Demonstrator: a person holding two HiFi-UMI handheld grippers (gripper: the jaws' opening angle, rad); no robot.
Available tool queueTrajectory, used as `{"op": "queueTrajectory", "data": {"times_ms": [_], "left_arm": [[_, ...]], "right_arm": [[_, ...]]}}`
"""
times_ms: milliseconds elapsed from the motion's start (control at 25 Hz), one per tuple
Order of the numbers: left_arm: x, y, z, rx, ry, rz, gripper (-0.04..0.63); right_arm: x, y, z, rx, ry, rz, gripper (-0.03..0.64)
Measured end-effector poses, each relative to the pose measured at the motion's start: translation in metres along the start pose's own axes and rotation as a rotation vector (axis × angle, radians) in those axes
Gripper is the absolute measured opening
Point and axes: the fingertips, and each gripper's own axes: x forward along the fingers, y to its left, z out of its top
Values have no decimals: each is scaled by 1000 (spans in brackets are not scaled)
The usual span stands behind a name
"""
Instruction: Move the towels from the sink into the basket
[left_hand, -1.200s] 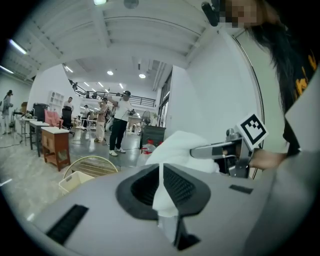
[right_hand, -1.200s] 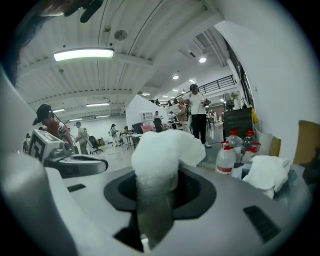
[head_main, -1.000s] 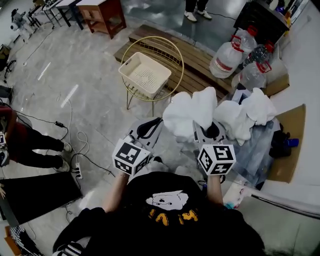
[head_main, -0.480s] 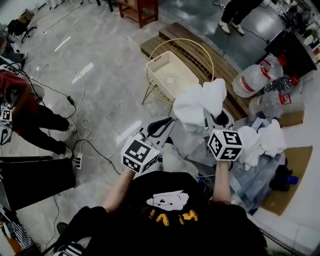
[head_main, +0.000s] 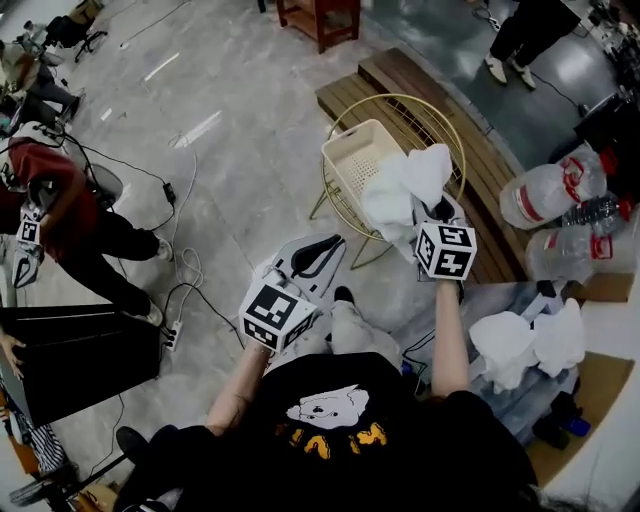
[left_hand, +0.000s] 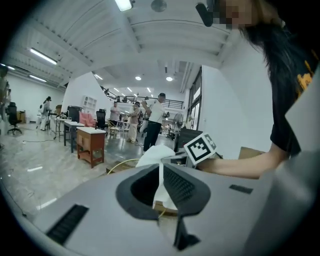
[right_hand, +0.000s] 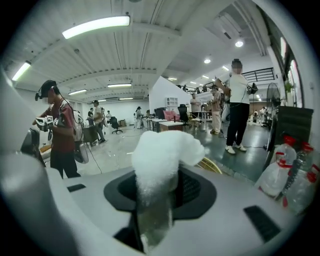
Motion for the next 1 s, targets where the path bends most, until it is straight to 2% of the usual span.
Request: {"op": "queueTrajectory", "data": {"times_ms": [200,320,560,680,840,1000], "left_arm": [[41,41,3,-9,18,47,29],[63,57,8,-15,29,53,29],[94,69,7,-38,53,36,29],[101,72,3,-35,71,37,29],[103,71,2,-33,82,30,29],[93,69,-4,-38,84,45,29]], "right_arm": [[96,-26,-36,6,93,27,137],[149,-32,-73,27,176,62,138],[207,-21,-177,37,435,132,151],[216,-16,-224,12,556,129,193],[223,-19,-227,-5,542,103,299],[214,-19,-205,35,485,84,311]]}}
